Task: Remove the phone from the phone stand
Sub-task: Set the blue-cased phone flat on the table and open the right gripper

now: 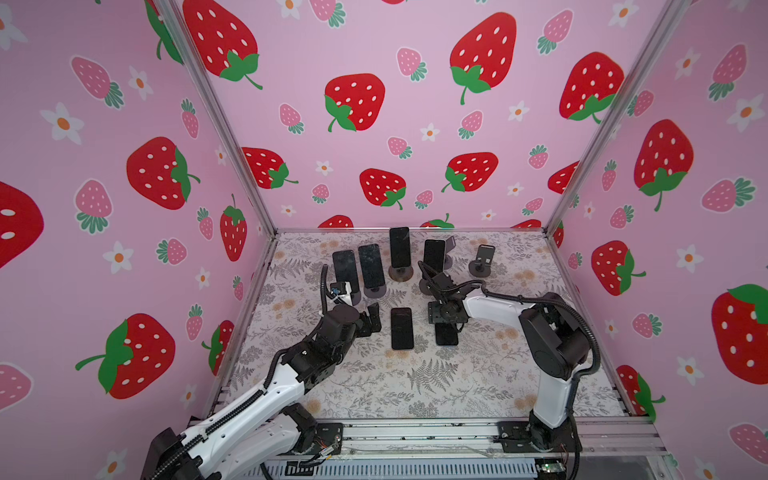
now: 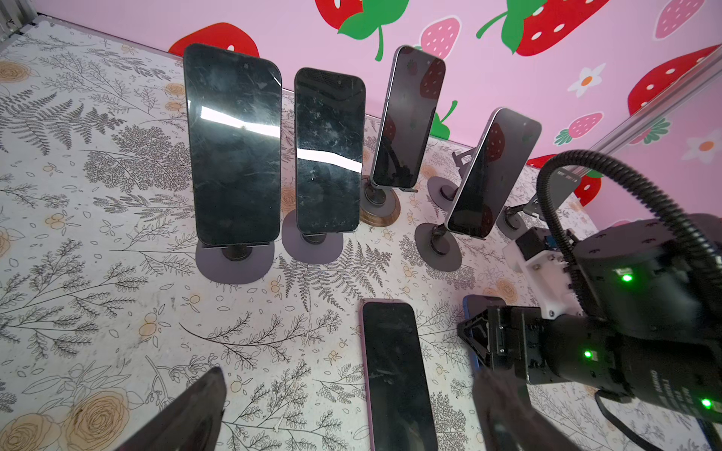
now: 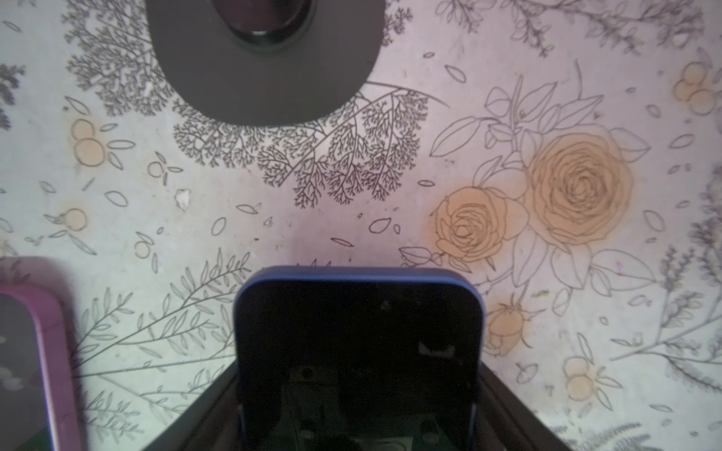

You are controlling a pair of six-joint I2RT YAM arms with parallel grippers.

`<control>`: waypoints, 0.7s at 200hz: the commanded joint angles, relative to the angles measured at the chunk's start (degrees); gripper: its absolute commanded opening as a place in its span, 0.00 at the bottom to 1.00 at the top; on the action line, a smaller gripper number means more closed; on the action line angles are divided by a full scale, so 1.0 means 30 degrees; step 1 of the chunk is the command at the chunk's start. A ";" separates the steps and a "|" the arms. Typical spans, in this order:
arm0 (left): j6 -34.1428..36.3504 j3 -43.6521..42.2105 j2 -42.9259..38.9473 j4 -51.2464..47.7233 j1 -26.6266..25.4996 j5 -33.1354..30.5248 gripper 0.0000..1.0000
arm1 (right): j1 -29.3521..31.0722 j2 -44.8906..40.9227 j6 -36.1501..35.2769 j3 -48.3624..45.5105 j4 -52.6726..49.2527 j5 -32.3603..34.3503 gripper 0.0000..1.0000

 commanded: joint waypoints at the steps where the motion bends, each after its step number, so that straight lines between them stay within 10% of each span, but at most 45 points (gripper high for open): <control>1: -0.0473 0.0457 0.0078 0.0079 0.0046 -0.0422 1.00 | 0.0153 0.0801 -0.0491 -0.1124 -0.2353 -0.0969 0.80; 140: -0.0090 0.3532 0.0031 -0.3196 0.0061 -0.2105 1.00 | -0.0099 -0.6129 -0.1374 -0.1015 -0.1119 -0.0024 0.83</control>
